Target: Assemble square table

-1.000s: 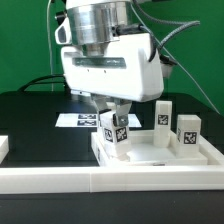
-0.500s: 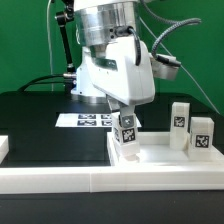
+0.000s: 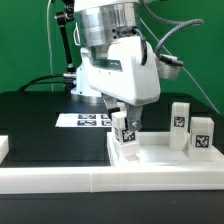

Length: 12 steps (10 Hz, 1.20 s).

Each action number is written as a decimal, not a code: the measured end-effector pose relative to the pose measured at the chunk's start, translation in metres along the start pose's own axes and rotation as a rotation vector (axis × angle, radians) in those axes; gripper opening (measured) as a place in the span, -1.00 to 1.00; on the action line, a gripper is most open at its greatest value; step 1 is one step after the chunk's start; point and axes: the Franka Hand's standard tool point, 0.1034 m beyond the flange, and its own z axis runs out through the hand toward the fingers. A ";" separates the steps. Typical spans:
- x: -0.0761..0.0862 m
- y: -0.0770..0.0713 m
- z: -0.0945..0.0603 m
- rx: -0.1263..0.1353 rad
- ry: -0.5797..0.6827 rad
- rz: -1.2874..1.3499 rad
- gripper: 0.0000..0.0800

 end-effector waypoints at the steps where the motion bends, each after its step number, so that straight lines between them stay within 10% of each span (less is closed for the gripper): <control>1: 0.000 0.000 0.001 -0.001 0.001 -0.128 0.60; 12: -0.005 -0.001 0.002 -0.007 0.001 -0.970 0.62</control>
Offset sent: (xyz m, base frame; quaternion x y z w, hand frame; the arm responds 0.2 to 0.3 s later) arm 0.0000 0.0000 0.0000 0.0000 0.0000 -0.1938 0.9810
